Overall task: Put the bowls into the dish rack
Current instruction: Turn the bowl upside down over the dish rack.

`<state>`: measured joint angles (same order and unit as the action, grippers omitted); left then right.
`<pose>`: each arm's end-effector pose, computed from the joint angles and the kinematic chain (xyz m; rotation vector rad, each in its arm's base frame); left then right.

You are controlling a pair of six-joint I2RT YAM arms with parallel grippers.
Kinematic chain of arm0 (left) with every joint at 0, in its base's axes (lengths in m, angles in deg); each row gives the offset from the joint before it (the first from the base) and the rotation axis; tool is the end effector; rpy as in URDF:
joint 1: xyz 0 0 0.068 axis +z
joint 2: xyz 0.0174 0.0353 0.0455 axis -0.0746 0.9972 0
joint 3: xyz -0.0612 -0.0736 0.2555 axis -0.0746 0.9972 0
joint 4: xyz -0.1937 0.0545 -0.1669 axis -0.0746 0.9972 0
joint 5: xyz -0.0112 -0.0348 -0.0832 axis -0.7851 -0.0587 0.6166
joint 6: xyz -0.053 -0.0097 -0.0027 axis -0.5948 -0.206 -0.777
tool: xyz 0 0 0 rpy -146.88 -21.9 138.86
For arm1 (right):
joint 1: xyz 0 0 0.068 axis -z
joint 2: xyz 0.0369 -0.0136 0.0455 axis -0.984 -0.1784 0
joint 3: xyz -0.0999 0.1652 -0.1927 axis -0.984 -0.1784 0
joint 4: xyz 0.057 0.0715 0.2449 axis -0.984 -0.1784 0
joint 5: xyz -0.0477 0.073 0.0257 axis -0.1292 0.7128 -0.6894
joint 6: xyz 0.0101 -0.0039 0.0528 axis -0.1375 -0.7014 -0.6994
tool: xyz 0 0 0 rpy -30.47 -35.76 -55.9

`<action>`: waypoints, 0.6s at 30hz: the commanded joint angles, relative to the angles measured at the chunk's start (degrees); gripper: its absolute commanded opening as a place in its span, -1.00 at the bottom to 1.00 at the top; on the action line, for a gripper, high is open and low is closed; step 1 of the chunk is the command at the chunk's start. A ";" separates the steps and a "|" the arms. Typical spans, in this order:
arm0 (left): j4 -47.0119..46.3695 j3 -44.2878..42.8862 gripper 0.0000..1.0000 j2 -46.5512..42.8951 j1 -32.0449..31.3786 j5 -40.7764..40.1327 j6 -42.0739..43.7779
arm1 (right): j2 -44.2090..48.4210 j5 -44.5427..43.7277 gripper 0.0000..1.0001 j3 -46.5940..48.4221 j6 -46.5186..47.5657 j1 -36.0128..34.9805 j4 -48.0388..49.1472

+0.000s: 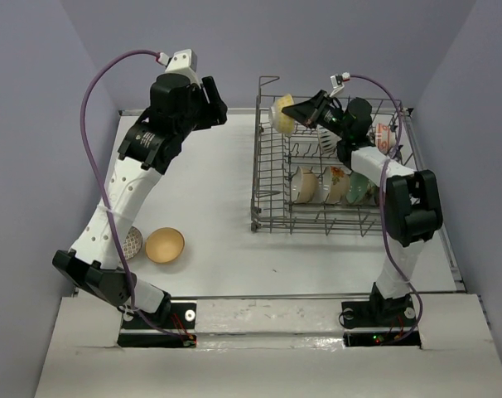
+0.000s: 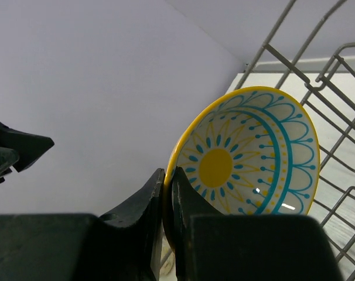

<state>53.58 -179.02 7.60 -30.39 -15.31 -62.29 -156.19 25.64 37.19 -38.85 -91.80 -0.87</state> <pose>0.2777 -0.1319 0.4929 0.0124 1.7746 -0.4972 0.4339 0.1165 0.3205 -0.0544 1.5640 1.4714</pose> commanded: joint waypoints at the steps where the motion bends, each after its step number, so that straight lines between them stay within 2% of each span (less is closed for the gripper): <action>1: -3.22 0.59 0.37 -2.58 0.71 0.94 0.65 | -1.70 -1.09 -0.98 -0.29 -5.72 -0.14 10.08; 8: -3.39 0.77 0.37 -2.23 0.88 1.56 0.56 | -5.93 -1.97 -0.98 1.38 -8.10 -0.14 10.87; 18: -3.74 0.85 0.37 -1.79 0.88 2.53 -0.05 | -10.76 -2.41 -0.98 8.06 -6.52 -0.14 3.06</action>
<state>52.70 -178.56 7.44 -29.67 -13.74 -62.24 -166.88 23.91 40.43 -45.32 -91.80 0.22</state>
